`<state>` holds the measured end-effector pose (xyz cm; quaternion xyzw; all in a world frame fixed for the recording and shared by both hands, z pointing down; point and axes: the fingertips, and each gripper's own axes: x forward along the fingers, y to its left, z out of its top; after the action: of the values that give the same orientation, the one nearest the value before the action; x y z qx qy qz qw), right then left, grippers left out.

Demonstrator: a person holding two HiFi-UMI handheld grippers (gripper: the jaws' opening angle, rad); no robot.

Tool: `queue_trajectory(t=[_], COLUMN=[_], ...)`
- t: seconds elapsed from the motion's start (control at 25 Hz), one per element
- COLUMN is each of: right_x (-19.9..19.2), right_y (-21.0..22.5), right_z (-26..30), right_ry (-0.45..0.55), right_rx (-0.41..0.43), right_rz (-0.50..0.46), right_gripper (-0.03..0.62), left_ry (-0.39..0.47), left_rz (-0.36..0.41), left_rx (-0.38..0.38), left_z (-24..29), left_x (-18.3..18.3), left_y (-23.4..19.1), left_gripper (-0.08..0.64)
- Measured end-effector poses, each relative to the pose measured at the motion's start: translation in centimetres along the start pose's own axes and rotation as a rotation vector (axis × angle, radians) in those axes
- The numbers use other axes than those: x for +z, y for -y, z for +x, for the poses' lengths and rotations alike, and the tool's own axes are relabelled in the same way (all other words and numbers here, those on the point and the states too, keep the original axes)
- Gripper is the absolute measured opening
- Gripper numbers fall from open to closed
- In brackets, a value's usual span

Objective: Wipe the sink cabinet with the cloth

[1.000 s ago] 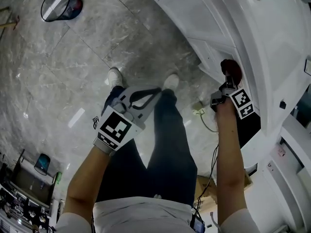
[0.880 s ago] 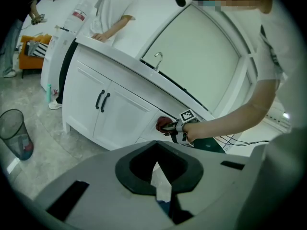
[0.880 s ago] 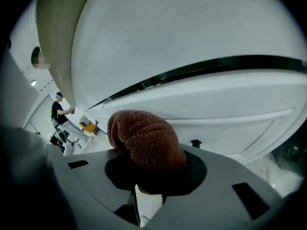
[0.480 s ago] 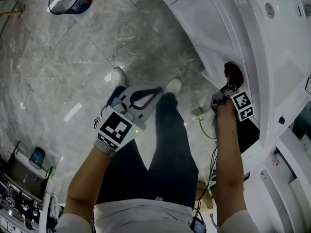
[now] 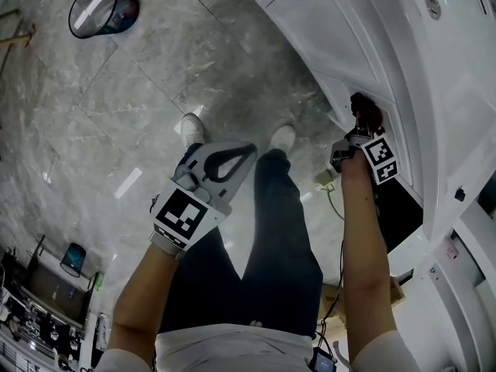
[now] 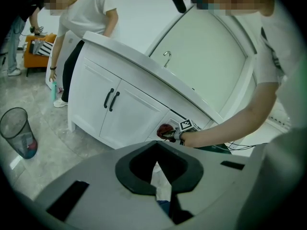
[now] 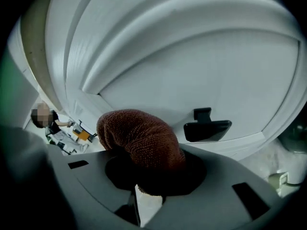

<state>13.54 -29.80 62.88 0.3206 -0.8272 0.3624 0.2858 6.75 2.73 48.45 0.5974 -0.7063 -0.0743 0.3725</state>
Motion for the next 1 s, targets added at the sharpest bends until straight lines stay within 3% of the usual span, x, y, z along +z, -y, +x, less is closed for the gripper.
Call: queue_trajectory(t=[0.2, 0.76, 1.0], right_x=[-0.9, -1.4, -1.4], right_y=[1.8, 5.1, 10.8], right_z=[0.5, -0.4, -3.2], right_ry=[-0.008, -0.04, -0.006], right_rx=[-0.017, -0.034, -0.143], right_rz=[-0.001, -0.127, -0.048], right_gripper=[0.104, 0.104, 0.104], left_ry=[-0.013, -0.04, -0.056], left_rz=[0.012, 0.017, 0.02], left_rx=[-0.004, -0.027, -0.044], left_z=[0.5, 2.1, 2.6], left_x=[0.1, -0.8, -1.3], left_y=[0.0, 2.3, 3.2], left_gripper=[0.012, 0.012, 0.012])
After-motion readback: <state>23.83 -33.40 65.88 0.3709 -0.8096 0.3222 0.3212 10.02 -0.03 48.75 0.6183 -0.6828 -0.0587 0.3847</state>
